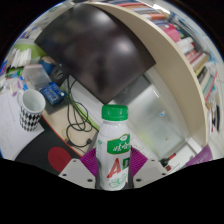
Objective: Pour water
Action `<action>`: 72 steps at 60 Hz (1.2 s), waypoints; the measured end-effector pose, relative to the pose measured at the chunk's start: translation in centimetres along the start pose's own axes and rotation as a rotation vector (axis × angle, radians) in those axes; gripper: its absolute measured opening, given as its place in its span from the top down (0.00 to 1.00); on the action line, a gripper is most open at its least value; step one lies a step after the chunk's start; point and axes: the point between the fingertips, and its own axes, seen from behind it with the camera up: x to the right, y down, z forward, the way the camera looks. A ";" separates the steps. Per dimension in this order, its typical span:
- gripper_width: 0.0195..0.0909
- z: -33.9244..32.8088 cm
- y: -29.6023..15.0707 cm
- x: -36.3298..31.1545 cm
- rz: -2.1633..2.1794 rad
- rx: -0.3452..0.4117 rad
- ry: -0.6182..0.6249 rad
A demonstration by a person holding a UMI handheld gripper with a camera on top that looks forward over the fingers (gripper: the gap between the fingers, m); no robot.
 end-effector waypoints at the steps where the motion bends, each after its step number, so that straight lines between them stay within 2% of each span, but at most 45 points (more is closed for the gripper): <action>1: 0.75 0.0 -0.5 -0.2 -0.054 0.001 -0.004; 16: 0.74 0.3 -7.9 -4.5 -0.679 0.119 -0.021; 30: 0.74 1.7 -9.6 -8.4 -1.067 0.160 -0.004; 40: 0.74 2.4 -10.2 -9.6 -1.178 0.162 0.002; 45: 0.74 2.5 -10.2 -9.5 -1.172 0.144 0.004; 55: 0.74 1.9 -10.8 -9.5 -1.075 0.156 -0.030; 59: 0.74 1.0 -11.1 -8.6 -0.889 0.142 -0.062; 65: 0.74 -0.9 -10.9 -8.1 -0.517 0.129 -0.177; 72: 0.73 -1.6 -9.2 -6.2 -0.076 0.075 -0.246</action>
